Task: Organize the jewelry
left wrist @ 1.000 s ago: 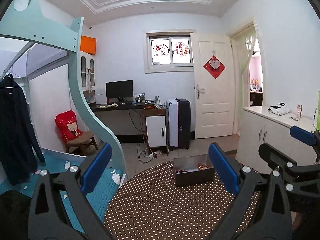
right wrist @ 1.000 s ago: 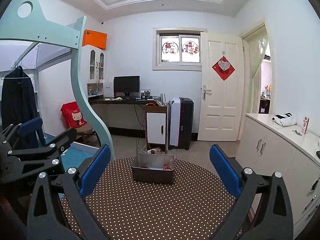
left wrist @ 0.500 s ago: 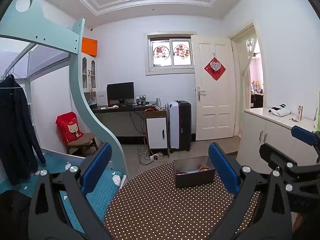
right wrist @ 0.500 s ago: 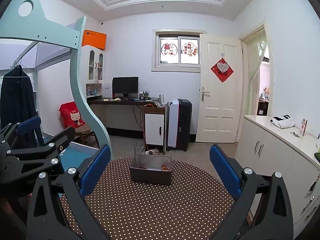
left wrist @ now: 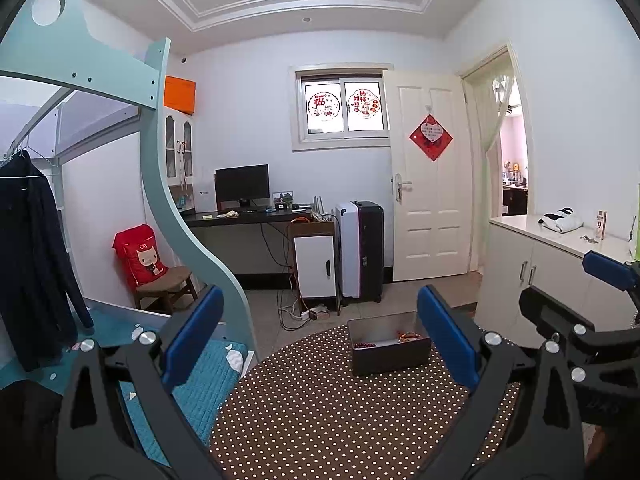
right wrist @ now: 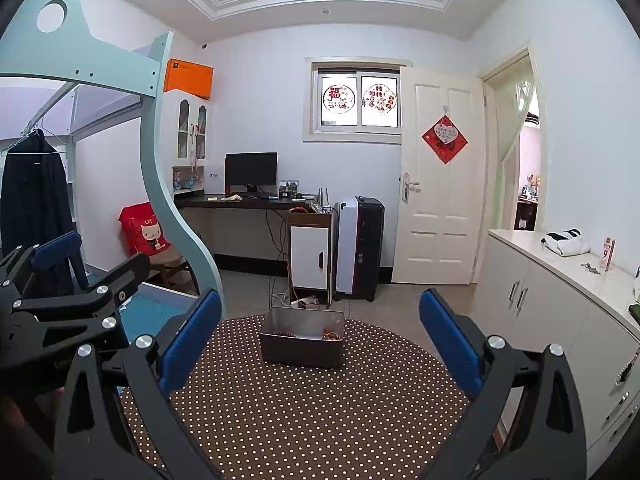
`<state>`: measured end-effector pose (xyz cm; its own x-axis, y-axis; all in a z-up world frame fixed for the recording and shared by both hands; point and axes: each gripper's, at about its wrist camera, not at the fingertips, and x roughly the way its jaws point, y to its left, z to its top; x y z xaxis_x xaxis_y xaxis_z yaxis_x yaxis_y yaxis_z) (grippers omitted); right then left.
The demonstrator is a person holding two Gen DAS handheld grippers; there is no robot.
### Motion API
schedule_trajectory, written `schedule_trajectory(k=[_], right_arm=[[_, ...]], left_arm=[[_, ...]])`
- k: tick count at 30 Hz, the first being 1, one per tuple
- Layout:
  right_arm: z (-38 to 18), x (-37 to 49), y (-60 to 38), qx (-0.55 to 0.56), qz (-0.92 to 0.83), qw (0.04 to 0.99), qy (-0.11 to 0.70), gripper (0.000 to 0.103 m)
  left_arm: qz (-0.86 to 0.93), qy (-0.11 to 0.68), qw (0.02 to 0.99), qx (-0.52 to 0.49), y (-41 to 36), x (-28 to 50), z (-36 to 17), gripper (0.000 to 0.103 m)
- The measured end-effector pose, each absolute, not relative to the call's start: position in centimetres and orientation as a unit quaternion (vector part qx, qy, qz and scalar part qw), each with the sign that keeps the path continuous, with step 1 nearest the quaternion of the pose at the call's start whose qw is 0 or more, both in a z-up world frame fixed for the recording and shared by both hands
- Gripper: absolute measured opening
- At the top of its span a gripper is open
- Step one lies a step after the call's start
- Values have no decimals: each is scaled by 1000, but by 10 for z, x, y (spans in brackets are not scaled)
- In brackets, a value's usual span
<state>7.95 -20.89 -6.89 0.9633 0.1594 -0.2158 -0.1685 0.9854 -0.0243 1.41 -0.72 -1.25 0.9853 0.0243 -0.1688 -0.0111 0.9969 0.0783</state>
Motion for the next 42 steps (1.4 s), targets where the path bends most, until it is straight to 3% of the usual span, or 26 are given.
schedule_trajectory(k=[42], right_arm=[[-69,79,-211,-22,79,990,111,96]], left_arm=[[6,85,995,42,-6,16,-14,98]])
